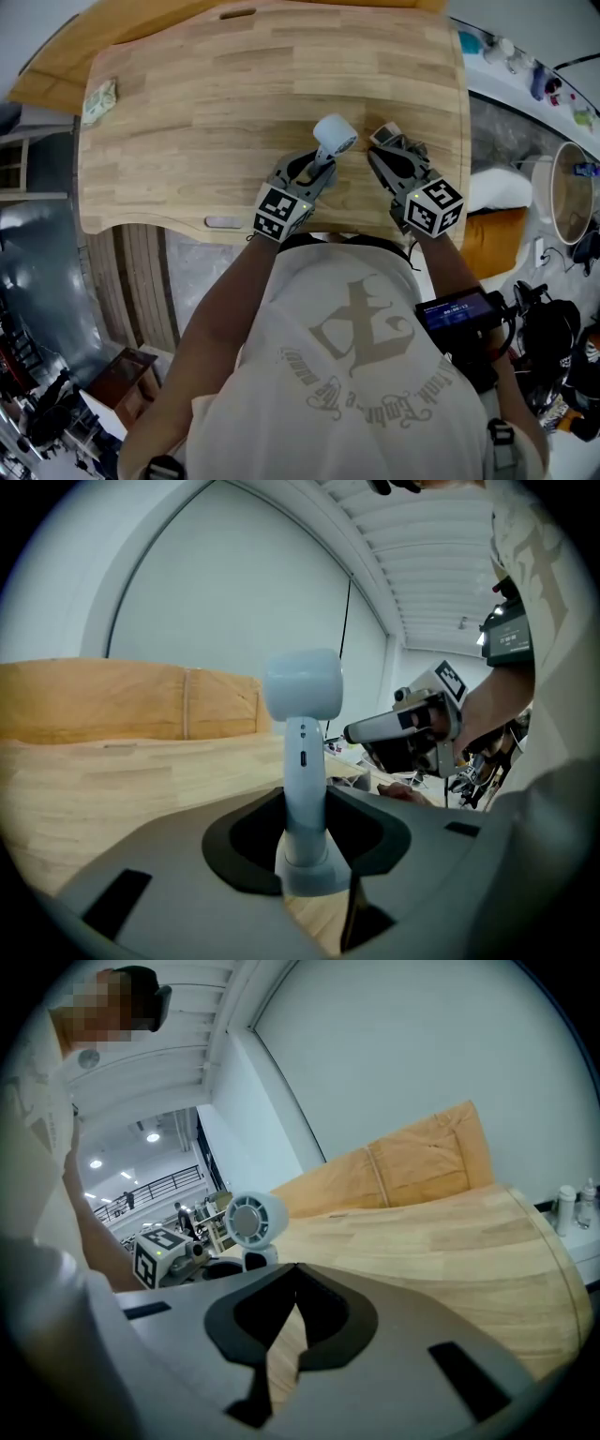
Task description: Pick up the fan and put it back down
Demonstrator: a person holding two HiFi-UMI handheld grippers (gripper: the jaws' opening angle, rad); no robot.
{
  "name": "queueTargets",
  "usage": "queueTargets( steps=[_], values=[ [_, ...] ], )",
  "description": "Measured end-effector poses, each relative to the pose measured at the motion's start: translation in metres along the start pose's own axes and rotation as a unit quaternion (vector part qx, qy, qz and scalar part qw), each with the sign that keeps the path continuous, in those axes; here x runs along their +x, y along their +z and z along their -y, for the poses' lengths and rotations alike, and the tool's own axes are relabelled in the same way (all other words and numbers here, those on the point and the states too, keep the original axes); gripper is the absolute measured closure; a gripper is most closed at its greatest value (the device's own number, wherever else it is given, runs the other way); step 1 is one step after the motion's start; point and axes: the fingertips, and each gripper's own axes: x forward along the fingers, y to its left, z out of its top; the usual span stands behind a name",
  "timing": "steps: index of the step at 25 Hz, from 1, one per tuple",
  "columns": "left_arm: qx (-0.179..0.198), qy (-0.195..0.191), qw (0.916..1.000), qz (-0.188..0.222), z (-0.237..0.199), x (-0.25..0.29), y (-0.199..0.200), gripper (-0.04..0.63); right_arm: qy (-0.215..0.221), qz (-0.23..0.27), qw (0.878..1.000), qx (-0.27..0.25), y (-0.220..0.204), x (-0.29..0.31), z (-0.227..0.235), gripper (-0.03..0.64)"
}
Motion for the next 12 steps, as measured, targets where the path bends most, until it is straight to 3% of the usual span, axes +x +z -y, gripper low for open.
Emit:
queueTargets(
  steps=[12],
  values=[
    [0.046, -0.013, 0.9989, 0.001, -0.027, 0.078, -0.002, 0.451, -0.071, -0.062, 0.995, 0.028, -0.04, -0.023, 0.03, 0.604]
  ],
)
